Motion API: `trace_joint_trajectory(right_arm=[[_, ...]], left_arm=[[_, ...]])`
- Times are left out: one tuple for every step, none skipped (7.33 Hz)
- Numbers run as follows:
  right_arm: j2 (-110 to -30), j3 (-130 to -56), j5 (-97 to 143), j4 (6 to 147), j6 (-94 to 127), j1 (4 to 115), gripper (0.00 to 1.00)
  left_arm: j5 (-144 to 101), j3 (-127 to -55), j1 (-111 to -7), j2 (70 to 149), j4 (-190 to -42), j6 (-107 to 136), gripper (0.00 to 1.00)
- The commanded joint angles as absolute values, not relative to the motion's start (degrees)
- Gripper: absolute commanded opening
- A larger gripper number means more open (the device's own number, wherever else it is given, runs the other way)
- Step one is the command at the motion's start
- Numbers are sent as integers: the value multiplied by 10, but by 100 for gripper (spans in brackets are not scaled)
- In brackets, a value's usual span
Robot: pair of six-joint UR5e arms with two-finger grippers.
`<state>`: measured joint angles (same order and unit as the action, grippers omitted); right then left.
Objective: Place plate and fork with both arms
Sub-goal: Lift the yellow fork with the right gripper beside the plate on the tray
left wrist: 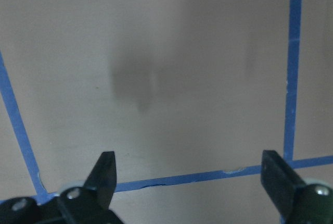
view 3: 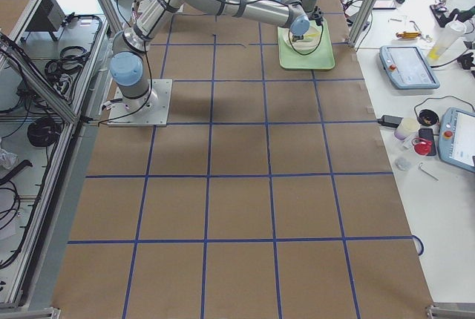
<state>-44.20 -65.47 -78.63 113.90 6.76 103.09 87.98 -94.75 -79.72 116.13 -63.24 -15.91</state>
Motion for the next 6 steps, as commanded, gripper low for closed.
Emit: trace_joint_trajectory(right_arm=[[-455, -628, -784, 1138, 82, 1028, 0], [-458, -621, -779, 1137, 78, 1013, 0], [-472, -626, -760, 1126, 72, 977, 0], [-479, -634, -744, 1089, 46, 944, 0], [-476, -644, -743, 1085, 19, 934, 0], [-476, -670, -730, 1085, 38, 932, 0]], left_arm=[[880, -947, -797, 1162, -633, -159, 100], [881, -947, -796, 1161, -633, -159, 100], [881, -947, -796, 1161, -633, -159, 100], [881, -947, -796, 1162, -633, -159, 100], [881, -947, -795, 1162, -633, -159, 100], [881, -948, -795, 1162, -632, -159, 100]])
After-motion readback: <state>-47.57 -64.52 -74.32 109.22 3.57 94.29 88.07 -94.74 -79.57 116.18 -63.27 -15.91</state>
